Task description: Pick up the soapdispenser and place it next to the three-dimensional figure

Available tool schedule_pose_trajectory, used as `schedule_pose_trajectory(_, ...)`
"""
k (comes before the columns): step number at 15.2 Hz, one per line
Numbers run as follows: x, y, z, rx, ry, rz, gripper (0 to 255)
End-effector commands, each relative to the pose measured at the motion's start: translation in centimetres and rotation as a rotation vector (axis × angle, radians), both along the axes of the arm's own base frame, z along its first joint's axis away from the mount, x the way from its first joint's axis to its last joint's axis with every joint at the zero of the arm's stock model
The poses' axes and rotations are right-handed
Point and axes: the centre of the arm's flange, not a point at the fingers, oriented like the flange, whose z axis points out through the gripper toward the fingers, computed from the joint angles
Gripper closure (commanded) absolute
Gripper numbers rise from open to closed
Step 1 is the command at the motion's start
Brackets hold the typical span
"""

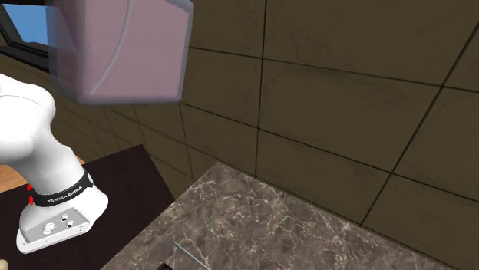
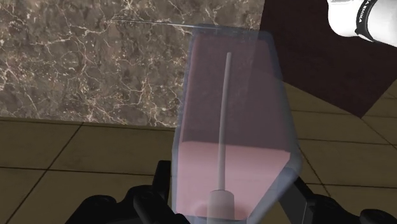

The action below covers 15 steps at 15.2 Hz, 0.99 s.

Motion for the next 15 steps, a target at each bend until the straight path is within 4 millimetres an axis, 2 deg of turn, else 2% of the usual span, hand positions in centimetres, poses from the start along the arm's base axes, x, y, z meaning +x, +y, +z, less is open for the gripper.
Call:
schedule_pose_trajectory(1, -2.2, 1.0, 0.0, -0.001, 0.001, 0.0, 255)
schedule_pose_trajectory(6, -8.4, 3.2, 0.0, -0.001, 0.001, 0.0, 255)
schedule_pose_trajectory(7, -10.1, 3.9, 0.0, -0.001, 0.001, 0.0, 255)
schedule_pose_trajectory(15, -10.1, 3.8, -4.2, -0.001, 0.001, 0.0, 255)
